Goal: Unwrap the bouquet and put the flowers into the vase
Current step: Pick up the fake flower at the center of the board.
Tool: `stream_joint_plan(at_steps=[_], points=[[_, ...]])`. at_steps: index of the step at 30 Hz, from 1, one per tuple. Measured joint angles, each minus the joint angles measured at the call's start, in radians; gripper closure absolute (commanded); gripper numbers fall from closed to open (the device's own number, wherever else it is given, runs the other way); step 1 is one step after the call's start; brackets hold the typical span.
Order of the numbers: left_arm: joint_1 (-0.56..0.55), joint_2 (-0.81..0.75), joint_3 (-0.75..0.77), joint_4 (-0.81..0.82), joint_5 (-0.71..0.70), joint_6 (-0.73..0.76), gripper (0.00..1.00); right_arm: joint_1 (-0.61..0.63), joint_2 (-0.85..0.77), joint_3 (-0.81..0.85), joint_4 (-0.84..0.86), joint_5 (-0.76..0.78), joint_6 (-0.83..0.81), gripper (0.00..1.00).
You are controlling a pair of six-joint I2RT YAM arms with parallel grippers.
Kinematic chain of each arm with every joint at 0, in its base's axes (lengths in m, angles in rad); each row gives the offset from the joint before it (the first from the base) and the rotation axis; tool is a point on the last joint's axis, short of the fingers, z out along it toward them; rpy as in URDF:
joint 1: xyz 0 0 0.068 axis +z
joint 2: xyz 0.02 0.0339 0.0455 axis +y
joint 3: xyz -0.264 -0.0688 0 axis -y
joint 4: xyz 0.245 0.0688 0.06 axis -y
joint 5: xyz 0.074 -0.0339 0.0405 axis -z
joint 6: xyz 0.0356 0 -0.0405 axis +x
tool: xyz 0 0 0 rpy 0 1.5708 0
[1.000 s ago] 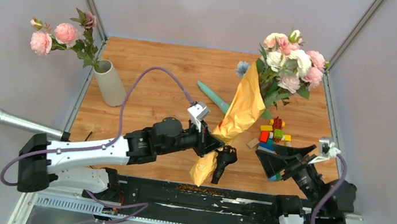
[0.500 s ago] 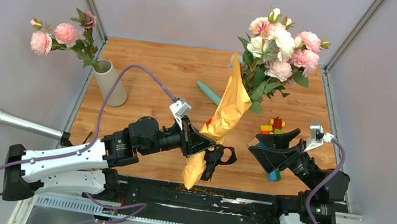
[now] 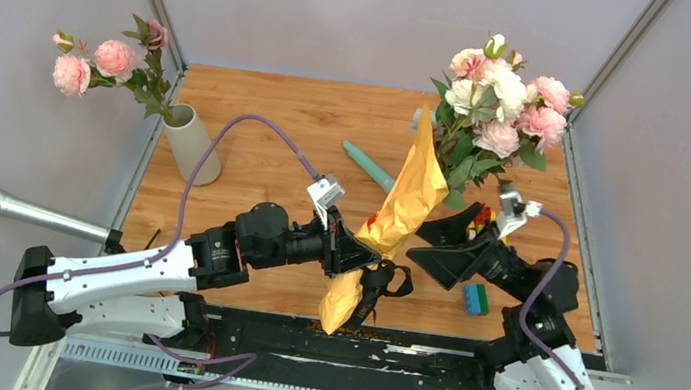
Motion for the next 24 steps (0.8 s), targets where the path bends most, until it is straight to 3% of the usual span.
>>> stream_joint_plan(at_steps=[3,7,20,24], points=[[0.0,0.024,0.02,-0.021,-0.003,0.003,1.0,0.209,0.073,0.005,-0.016,0.097,-0.093,0.0],[0.011,0.022,0.032,-0.032,-0.024,0.004,1.0,0.346,0.164,0.027,-0.028,0.217,-0.195,0.0],[0.013,0.014,0.029,0.018,-0.012,-0.007,1.0,0.381,0.206,0.013,0.032,0.362,-0.211,0.01],[0.012,0.005,0.004,0.088,0.009,-0.022,1.0,0.381,0.235,0.006,0.09,0.376,-0.189,0.11]])
